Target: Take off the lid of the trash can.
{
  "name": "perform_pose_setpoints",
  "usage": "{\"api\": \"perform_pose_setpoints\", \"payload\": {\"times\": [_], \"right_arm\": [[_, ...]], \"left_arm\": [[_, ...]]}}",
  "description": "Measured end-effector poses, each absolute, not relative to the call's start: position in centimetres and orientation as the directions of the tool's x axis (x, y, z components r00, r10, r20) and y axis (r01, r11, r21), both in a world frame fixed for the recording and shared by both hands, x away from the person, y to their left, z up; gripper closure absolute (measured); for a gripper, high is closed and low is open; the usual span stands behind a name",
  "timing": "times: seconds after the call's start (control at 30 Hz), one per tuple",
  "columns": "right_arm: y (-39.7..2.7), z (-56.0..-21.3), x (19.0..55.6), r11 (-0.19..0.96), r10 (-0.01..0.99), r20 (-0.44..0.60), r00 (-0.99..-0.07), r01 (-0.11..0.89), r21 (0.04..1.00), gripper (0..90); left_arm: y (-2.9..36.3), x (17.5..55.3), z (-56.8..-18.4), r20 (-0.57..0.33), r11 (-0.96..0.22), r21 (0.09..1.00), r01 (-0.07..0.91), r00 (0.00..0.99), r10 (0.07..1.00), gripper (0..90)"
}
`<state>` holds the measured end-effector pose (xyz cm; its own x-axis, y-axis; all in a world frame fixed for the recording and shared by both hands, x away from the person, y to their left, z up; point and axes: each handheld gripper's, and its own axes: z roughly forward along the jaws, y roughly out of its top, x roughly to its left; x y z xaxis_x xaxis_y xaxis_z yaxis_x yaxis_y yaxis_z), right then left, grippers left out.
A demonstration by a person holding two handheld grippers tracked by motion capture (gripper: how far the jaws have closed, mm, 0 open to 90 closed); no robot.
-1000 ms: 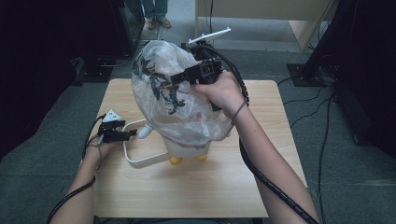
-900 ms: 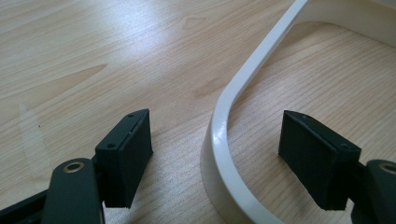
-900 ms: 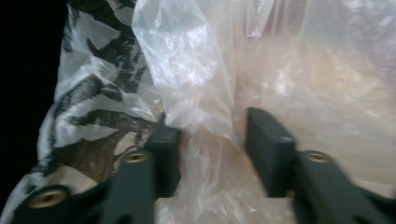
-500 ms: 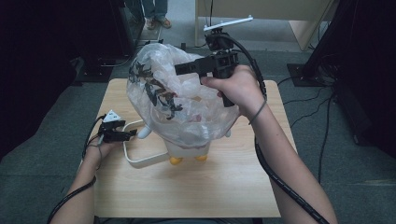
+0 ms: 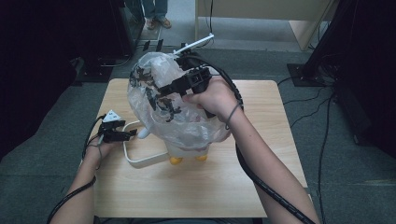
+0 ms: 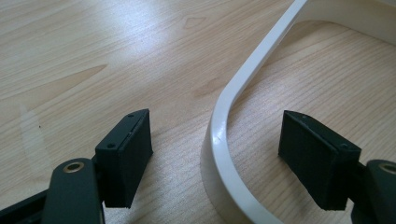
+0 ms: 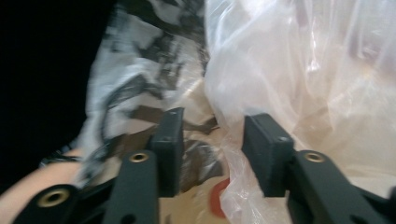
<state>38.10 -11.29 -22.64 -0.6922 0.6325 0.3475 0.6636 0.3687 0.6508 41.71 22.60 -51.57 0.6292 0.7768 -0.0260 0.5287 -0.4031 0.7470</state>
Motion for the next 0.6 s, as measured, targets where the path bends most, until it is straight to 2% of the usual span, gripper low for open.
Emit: {"api": "perform_pose_setpoints", "payload": {"times": [0.03,0.13,0.17,0.23,0.33,0.47,0.6], "right_arm": [[-11.3,-22.6,38.1,0.369,0.632,0.348,-0.692,0.664,0.651,51.4],[-10.3,-24.2,39.3,0.421,0.649,0.296,-0.701,0.654,0.628,36.2],[-10.3,-24.2,39.3,0.421,0.649,0.296,-0.701,0.654,0.628,36.2],[-9.6,-25.5,39.9,0.423,0.665,0.271,-0.696,0.650,0.632,24.6],[-9.5,-26.3,40.2,0.438,0.639,0.263,-0.723,0.623,0.649,23.4],[-9.6,-27.0,40.8,0.441,0.655,0.243,-0.716,0.623,0.646,23.5],[-9.2,-28.4,40.7,0.521,0.629,0.199,-0.751,0.598,0.609,23.8]], "left_arm": [[22.6,41.7,-51.6,-0.026,-0.403,0.747,0.528,0.629,0.777,25.9],[22.5,41.7,-51.6,-0.021,-0.405,0.748,0.526,0.628,0.778,25.9],[22.5,41.7,-51.6,-0.021,-0.405,0.748,0.526,0.628,0.778,25.9],[22.5,41.7,-51.6,-0.018,-0.408,0.747,0.525,0.629,0.777,25.9],[22.4,41.6,-51.6,-0.011,-0.413,0.745,0.523,0.630,0.777,25.5],[22.4,41.6,-51.6,-0.012,-0.413,0.745,0.524,0.629,0.777,25.5],[22.4,41.6,-51.6,-0.011,-0.413,0.745,0.523,0.630,0.777,25.5]]}}
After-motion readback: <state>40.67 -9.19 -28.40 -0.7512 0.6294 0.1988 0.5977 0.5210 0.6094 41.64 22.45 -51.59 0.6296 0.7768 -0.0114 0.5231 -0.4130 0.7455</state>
